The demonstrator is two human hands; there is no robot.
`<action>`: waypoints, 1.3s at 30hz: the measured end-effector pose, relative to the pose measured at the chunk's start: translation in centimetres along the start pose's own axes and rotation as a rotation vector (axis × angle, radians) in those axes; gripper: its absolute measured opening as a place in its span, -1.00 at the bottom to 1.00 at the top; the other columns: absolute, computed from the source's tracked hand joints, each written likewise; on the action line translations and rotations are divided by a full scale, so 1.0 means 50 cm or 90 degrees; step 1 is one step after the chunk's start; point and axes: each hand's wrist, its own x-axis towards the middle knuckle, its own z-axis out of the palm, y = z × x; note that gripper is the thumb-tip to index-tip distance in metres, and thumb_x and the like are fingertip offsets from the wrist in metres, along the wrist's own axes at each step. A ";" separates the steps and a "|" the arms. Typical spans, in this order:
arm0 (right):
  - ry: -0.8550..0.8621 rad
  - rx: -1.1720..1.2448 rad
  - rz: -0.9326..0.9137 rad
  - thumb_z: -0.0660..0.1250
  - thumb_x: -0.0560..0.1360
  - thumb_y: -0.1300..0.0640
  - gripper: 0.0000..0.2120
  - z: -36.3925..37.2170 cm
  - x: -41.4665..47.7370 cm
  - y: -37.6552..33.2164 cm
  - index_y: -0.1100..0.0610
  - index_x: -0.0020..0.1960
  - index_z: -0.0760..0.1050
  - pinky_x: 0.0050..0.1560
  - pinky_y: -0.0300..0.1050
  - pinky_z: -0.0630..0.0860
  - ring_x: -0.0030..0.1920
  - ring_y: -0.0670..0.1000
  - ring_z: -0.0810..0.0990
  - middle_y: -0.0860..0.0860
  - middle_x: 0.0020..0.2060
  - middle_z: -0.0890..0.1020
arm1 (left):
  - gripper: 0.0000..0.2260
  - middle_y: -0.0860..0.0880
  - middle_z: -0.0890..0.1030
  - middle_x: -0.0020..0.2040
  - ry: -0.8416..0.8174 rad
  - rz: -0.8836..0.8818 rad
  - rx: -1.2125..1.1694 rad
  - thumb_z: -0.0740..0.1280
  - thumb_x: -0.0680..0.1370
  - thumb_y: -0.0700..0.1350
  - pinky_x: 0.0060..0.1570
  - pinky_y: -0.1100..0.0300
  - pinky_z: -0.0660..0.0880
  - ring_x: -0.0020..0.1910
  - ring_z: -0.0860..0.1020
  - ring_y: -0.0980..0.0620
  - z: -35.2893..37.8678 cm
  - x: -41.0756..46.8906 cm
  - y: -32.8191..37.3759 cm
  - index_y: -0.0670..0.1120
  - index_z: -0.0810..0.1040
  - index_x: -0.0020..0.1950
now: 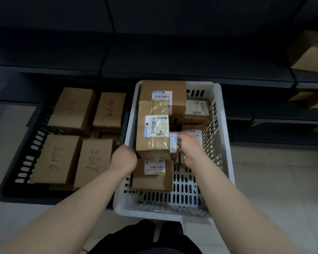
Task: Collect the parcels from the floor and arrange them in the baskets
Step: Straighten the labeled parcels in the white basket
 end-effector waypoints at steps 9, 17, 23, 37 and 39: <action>-0.028 -0.068 -0.041 0.18 0.62 0.10 -0.77 0.021 -0.061 -0.048 0.08 0.17 0.58 0.01 -0.09 0.49 0.07 -0.01 0.60 -0.02 0.05 0.67 | -0.62 -0.03 0.64 0.07 -0.101 0.069 -0.287 0.25 0.57 0.17 -0.08 0.15 0.54 0.00 0.61 0.02 -0.044 -0.020 0.060 -0.08 0.53 0.20; 0.010 -0.111 -0.061 0.23 0.58 0.12 -0.79 -0.050 -0.141 -0.057 0.12 -0.01 0.65 0.25 0.04 0.50 0.04 0.01 0.64 0.02 -0.03 0.70 | 0.05 0.01 0.43 0.30 -0.196 0.142 -0.194 0.60 0.17 0.21 0.23 0.06 0.46 0.25 0.47 -0.02 -0.026 -0.076 0.094 -0.06 0.11 0.48; 0.050 -0.090 -0.031 0.37 0.49 0.13 -0.84 -0.112 -0.162 -0.029 0.19 -0.02 0.65 0.20 0.05 0.53 -0.02 0.03 0.68 0.04 -0.10 0.72 | 0.13 -0.03 0.37 0.31 -0.279 0.181 -0.150 0.56 -0.01 0.23 0.17 -0.11 0.52 0.24 0.44 -0.12 0.049 -0.100 0.096 0.35 -0.04 0.40; 0.088 -0.220 0.014 0.31 0.53 -0.02 -0.62 -0.164 -0.147 0.022 -0.07 0.29 0.28 -0.08 -0.05 0.45 -0.08 0.00 0.49 -0.03 -0.04 0.50 | -0.05 -0.10 0.41 0.28 -0.561 0.031 -0.332 0.45 0.23 -0.11 -0.05 0.08 0.56 0.17 0.50 -0.13 0.130 -0.124 0.063 0.20 0.02 0.50; 0.098 -0.227 0.026 0.22 0.58 -0.02 -0.62 -0.160 -0.137 0.028 -0.04 0.38 0.28 -0.02 -0.02 0.45 -0.09 0.02 0.49 -0.01 -0.05 0.50 | -0.16 -0.10 0.48 0.21 -0.570 0.030 -0.292 0.44 0.25 -0.08 -0.15 0.13 0.52 0.08 0.53 -0.07 0.126 -0.114 0.062 0.14 0.16 0.48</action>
